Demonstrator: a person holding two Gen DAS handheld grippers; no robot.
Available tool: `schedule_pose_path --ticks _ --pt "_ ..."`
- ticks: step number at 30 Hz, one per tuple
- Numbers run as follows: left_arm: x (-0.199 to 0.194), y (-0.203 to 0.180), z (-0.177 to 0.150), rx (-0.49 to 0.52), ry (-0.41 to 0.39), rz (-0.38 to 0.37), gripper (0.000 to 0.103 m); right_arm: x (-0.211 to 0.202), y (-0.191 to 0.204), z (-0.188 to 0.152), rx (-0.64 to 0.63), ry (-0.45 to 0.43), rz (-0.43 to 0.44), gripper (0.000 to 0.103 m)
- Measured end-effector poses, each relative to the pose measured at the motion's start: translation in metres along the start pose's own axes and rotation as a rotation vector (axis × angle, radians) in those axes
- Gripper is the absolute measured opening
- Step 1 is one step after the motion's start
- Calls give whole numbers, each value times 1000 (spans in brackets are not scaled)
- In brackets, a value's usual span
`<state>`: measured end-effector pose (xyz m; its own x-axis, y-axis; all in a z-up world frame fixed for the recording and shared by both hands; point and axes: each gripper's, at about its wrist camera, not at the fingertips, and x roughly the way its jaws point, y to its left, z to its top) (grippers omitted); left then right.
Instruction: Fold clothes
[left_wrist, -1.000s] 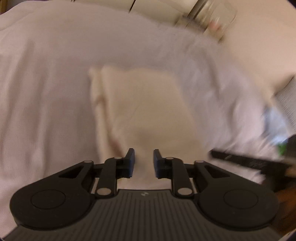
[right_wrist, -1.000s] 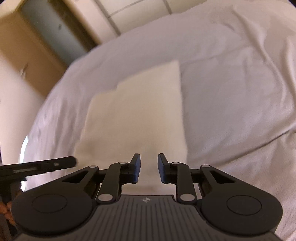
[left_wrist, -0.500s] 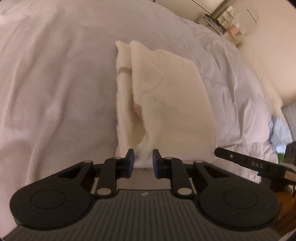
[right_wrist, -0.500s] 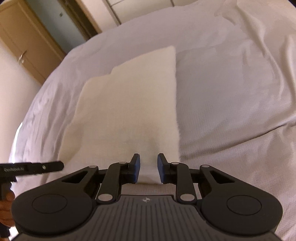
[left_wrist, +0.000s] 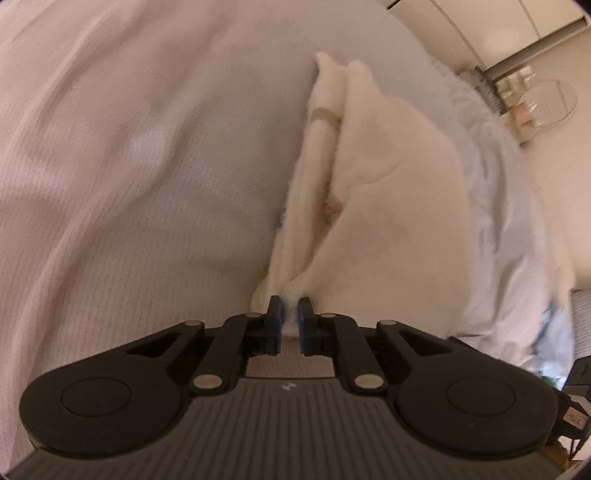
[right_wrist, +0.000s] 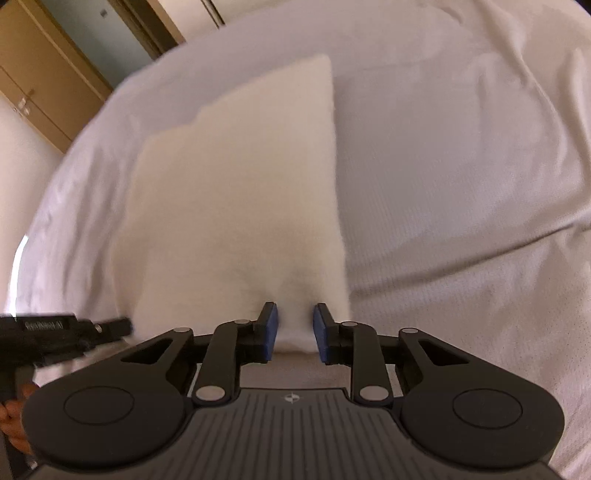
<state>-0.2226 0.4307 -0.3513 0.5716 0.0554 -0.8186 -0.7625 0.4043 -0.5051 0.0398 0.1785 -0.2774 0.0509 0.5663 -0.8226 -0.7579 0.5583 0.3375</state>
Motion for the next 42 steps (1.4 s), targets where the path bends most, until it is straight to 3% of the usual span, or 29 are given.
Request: schedule_pose_path --ticks 5,8,12,16,20,25,35,39,42 --pt "-16 -25 10 86 35 90 9 -5 3 6 -37 9 -29 25" --pt "-39 -49 14 181 -9 131 5 -13 4 15 -53 -21 -25 25" --pt "-62 -86 17 335 -107 121 5 -15 7 32 -66 -81 1 25" --pt "-37 -98 16 434 -134 80 6 4 19 34 -71 -109 14 26" --pt "12 -67 24 327 -49 119 3 23 22 32 -94 -86 4 26" --pt "19 -58 32 178 -8 130 3 37 22 33 -146 5 -38 27" --pt "-17 -97 28 228 44 248 7 9 15 38 -28 14 9 31" --pt "-22 -106 25 254 77 335 17 1 17 36 18 45 -4 32" --pt "-31 -111 20 260 81 358 17 -9 20 36 28 42 1 40"
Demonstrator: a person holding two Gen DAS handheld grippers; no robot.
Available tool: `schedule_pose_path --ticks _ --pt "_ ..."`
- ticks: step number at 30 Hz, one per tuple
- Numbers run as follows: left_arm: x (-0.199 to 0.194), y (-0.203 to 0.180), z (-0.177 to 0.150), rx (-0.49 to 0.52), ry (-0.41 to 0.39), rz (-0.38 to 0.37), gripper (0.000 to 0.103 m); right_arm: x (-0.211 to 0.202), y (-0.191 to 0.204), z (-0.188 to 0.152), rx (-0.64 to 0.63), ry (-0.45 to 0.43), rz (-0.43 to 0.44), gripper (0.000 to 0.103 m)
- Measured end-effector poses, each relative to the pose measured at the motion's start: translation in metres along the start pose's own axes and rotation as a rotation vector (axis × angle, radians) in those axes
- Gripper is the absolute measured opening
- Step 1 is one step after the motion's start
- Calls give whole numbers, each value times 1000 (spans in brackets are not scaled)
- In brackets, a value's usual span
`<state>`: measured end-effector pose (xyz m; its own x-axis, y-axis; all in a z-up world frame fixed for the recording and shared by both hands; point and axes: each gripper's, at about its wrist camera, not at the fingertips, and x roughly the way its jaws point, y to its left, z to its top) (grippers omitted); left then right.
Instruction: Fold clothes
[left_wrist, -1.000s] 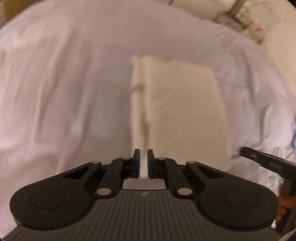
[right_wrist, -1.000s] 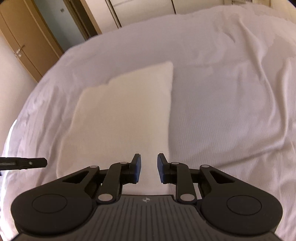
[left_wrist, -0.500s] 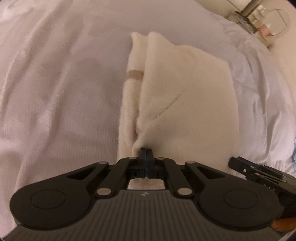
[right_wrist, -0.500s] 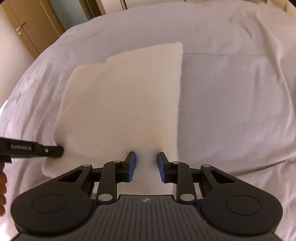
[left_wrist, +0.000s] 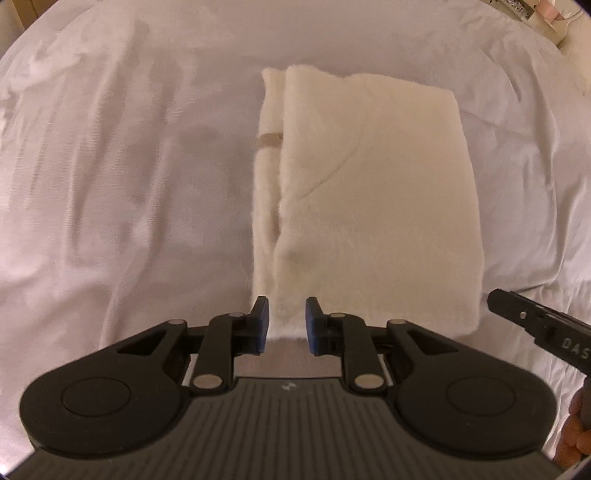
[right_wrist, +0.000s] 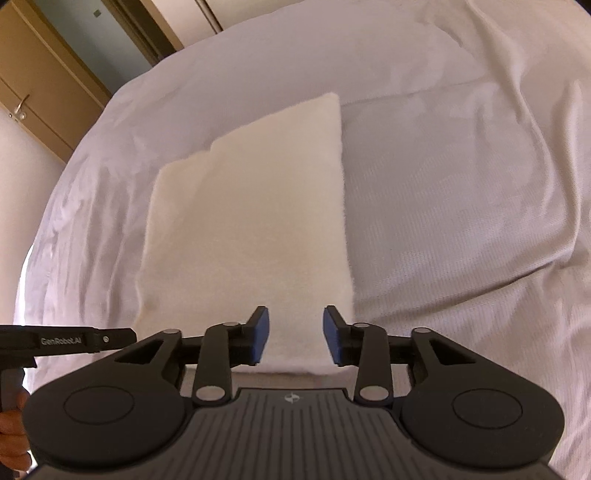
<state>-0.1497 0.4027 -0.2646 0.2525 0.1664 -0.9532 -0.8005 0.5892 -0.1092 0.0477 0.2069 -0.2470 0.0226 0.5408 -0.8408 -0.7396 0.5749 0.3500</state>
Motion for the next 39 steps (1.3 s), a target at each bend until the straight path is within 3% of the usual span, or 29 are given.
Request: schedule_pose_path --ticks 14,18,25,33,36,37,39 --pt "-4 -6 -3 12 6 -5 22 0 -8 0 21 16 -6 45" --pt "-2 -2 8 5 -26 -54 32 8 -20 9 41 22 -10 45" --pt "16 11 68 -22 -98 -124 37 31 -50 57 63 -7 -15 45" --pt "66 16 151 -48 -117 -122 39 73 -67 111 53 -19 -21 44" --pt "84 11 166 -32 -110 -147 29 84 -69 120 80 -27 -5 44" --pt "86 8 168 -15 -118 -161 9 88 -70 123 88 -30 0 44" --pt "84 5 168 15 -159 -188 6 96 -72 129 106 -35 11 44"
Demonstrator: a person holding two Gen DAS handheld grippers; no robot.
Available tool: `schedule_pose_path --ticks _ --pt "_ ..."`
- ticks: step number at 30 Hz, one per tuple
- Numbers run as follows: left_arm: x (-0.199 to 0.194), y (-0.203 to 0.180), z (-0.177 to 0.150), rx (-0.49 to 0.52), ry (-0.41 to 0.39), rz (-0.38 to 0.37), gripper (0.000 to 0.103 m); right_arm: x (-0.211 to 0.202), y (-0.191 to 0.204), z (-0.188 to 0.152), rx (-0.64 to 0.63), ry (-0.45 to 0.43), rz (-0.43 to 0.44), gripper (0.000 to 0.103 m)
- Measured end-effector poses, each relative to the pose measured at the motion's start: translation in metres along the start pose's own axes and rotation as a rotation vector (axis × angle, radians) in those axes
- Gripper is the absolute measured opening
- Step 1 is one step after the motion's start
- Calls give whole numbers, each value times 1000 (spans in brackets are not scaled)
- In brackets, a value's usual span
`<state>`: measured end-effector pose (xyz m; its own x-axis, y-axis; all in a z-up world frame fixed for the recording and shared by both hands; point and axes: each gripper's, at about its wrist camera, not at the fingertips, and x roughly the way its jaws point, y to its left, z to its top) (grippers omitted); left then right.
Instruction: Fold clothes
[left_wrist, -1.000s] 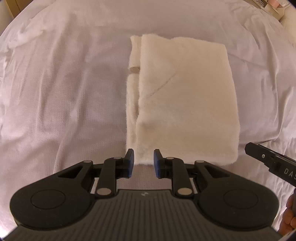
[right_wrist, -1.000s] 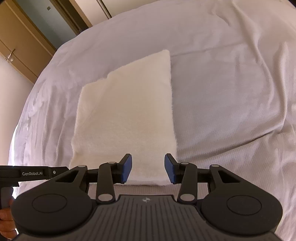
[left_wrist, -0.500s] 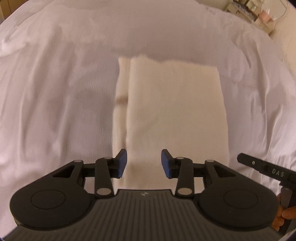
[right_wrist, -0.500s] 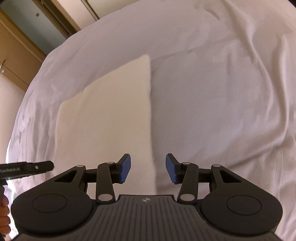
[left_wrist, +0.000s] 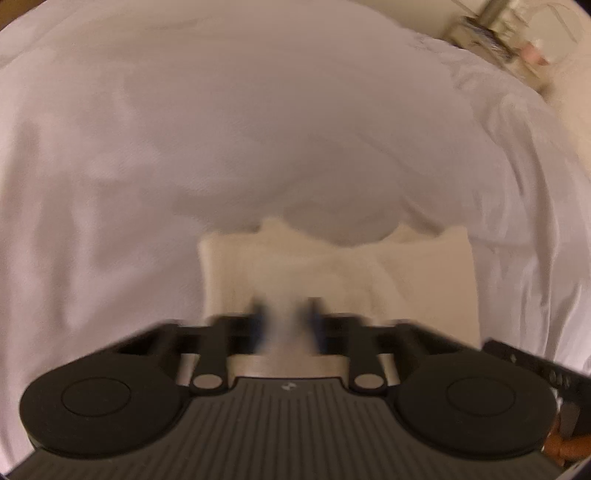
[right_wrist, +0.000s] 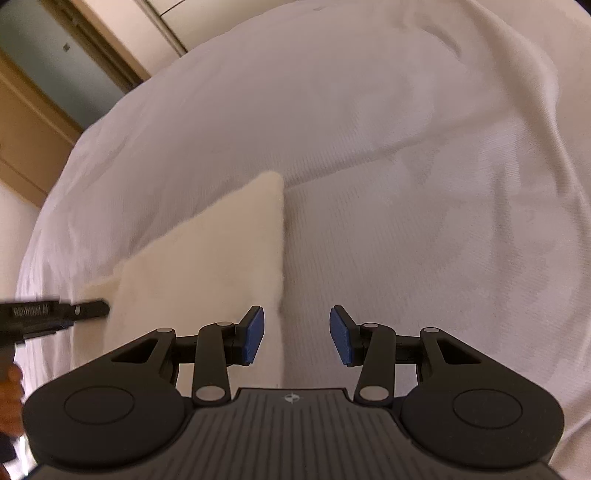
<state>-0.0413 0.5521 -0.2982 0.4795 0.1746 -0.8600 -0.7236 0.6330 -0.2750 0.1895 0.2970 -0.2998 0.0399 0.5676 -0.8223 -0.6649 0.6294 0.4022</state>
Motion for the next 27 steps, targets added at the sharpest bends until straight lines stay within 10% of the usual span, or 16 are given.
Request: schedule_pose_path --ticks 13,19,27 --pt "-20 33 -42 -52 -218 11 7 26 38 -8 -164 -56 67 40" --pt "18 33 -27 -30 -111 29 14 43 41 -16 -202 -22 5 40" --pt "-32 17 -40 -18 -55 37 22 -11 38 -38 -139 -63 27 41"
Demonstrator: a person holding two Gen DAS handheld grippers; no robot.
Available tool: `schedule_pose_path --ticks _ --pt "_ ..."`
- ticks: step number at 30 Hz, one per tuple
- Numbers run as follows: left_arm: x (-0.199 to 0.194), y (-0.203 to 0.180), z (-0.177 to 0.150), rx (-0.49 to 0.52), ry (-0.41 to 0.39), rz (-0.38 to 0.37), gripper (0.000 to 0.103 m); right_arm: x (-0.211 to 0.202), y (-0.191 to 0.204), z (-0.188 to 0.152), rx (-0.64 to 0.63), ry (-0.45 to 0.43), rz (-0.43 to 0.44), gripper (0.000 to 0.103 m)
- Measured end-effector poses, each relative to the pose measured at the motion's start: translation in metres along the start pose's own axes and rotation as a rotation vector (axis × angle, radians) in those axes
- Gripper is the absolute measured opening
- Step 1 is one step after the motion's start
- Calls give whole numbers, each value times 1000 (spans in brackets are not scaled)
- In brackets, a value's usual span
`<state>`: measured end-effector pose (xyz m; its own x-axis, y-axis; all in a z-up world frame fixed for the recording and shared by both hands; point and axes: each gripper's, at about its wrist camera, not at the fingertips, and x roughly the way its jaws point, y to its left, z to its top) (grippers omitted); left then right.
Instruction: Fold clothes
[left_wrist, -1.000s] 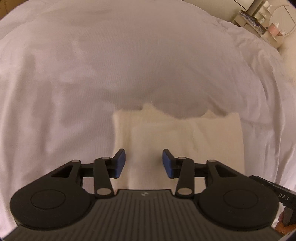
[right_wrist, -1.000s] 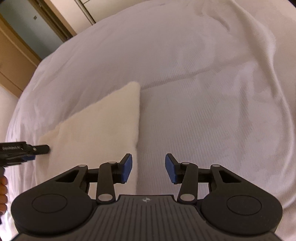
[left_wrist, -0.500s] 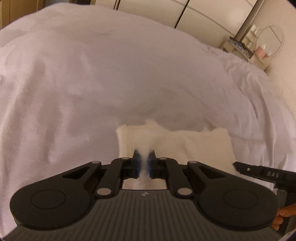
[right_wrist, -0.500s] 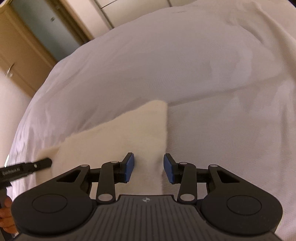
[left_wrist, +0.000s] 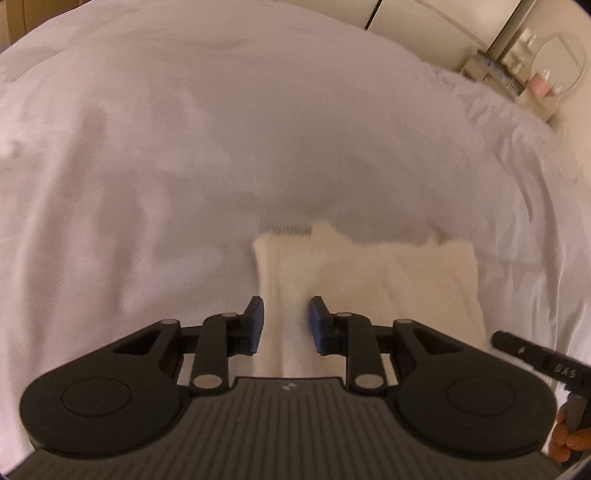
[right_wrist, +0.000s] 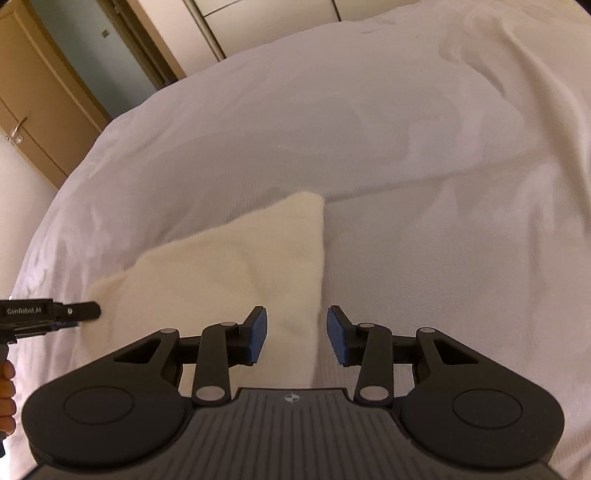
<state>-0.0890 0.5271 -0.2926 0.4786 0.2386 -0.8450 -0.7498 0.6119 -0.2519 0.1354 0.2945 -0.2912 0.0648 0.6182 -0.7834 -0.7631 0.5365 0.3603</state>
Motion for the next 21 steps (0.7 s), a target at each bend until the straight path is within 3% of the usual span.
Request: schedule_pose_path --ticks 6,10,15,18,20,21 --pt "-30 -15 -20 26 60 -18 24 -40 6 -28 31 36 35 41" --pt "-4 -24 -35 44 168 81 25 -21 11 -45 39 106 18 41" --pt "-12 -32 -34 46 179 125 27 -31 14 -41 38 86 16 41" --pt "-21 -27 -35 40 184 133 30 -36 15 -39 32 82 25 47" --pt "-30 -16 -35 26 158 111 45 -38 11 -38 54 82 52 53" --pt "-33 -10 -35 18 143 97 62 -38 7 -37 74 82 73 56"
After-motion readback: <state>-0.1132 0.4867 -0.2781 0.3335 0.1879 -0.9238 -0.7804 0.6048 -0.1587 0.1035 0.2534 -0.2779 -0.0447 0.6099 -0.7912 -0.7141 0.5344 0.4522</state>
